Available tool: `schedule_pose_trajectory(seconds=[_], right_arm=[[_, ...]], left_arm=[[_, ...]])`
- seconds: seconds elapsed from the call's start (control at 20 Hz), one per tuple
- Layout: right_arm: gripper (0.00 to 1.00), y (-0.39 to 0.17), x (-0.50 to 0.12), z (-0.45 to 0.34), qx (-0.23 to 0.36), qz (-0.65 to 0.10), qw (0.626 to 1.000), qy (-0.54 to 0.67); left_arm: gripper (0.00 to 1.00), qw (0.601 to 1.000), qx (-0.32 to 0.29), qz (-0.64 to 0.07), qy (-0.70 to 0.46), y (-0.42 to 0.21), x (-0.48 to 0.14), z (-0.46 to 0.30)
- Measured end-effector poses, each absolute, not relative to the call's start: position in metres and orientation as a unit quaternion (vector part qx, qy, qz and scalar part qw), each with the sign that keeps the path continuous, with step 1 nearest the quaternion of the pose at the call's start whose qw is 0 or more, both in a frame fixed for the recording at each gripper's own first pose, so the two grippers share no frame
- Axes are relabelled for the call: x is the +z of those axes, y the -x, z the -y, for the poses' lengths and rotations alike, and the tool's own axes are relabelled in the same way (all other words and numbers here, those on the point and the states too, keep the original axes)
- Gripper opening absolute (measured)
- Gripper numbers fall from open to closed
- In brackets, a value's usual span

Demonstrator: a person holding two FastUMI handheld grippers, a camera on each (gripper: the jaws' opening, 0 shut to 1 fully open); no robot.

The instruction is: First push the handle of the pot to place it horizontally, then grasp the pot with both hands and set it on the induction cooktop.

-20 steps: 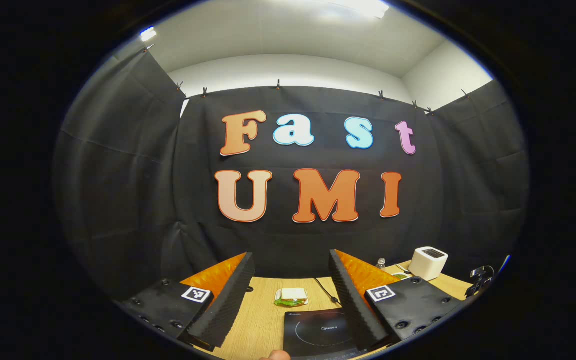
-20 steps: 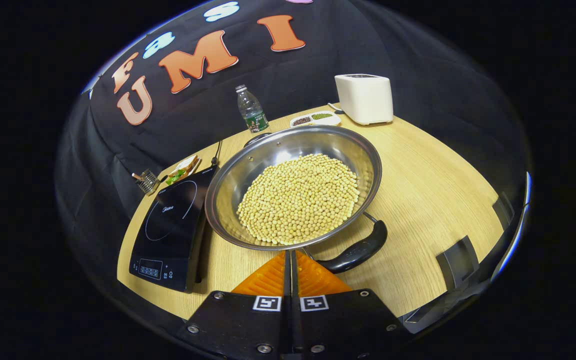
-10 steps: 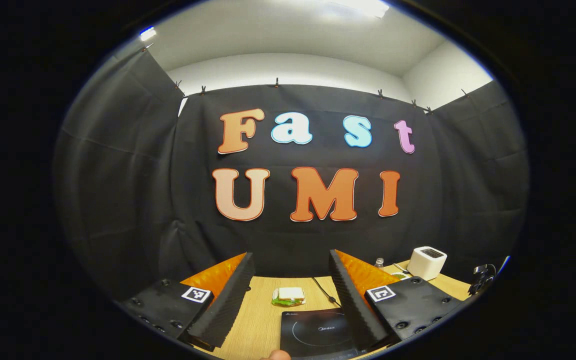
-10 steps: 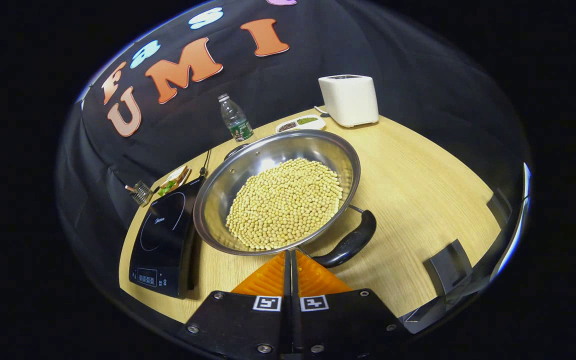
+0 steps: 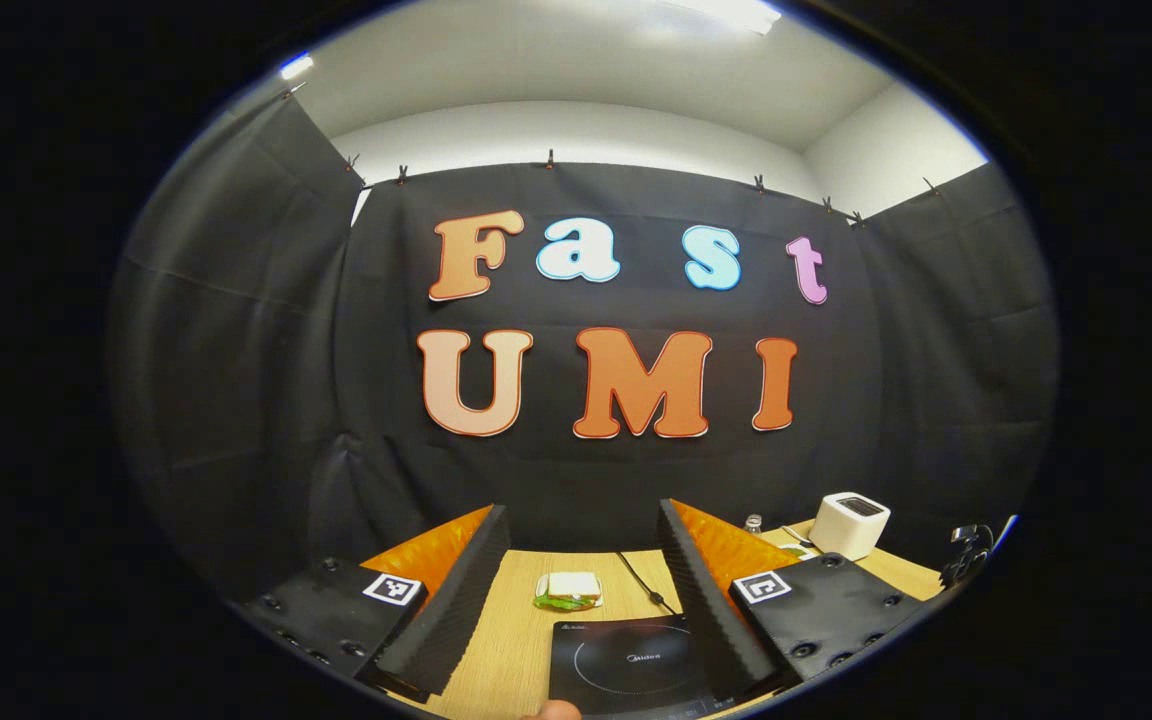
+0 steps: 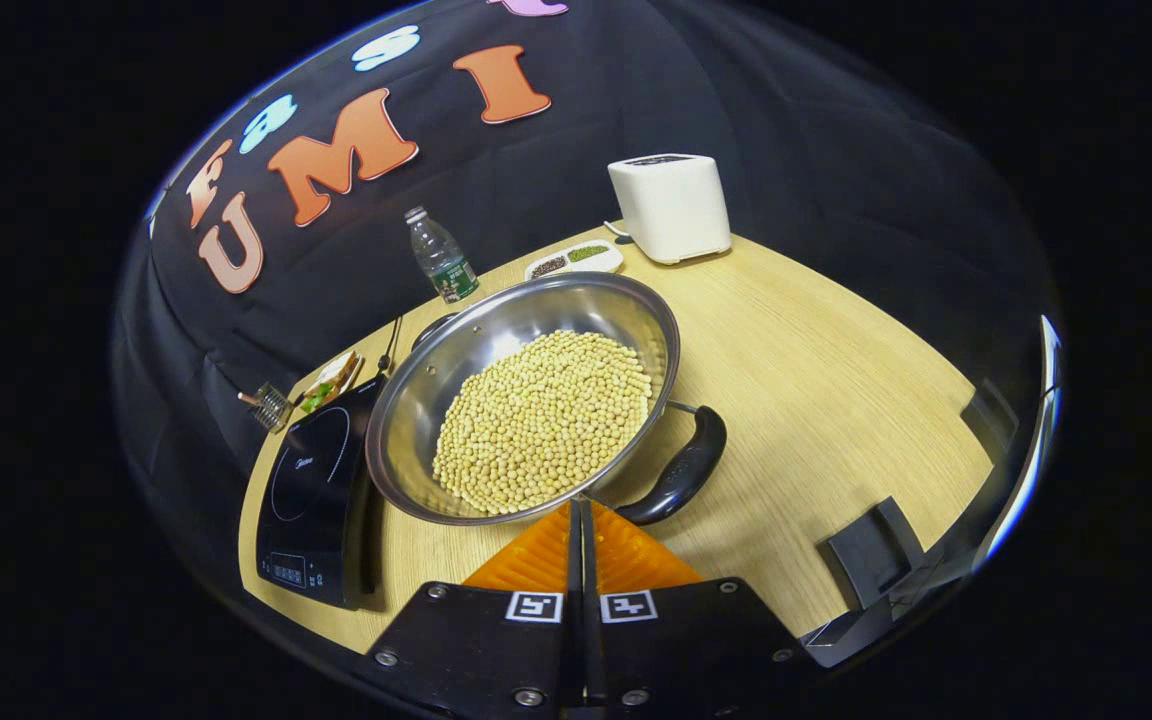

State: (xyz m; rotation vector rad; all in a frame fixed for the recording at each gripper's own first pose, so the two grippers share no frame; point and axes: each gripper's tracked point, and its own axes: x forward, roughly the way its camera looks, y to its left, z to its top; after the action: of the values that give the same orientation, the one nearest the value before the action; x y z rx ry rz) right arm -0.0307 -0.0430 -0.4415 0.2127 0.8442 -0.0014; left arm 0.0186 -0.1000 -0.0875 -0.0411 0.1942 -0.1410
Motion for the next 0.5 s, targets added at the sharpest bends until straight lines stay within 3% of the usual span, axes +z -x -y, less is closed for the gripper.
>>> schedule_pose_trajectory(seconds=[0.5], right_arm=[[0.00, 0.015, -0.443, 0.065, -0.018, -0.404, 0.909, -0.103]], left_arm=[[0.96, 0.992, -0.081, -0.100, 0.015, -0.024, -0.094, 0.115]])
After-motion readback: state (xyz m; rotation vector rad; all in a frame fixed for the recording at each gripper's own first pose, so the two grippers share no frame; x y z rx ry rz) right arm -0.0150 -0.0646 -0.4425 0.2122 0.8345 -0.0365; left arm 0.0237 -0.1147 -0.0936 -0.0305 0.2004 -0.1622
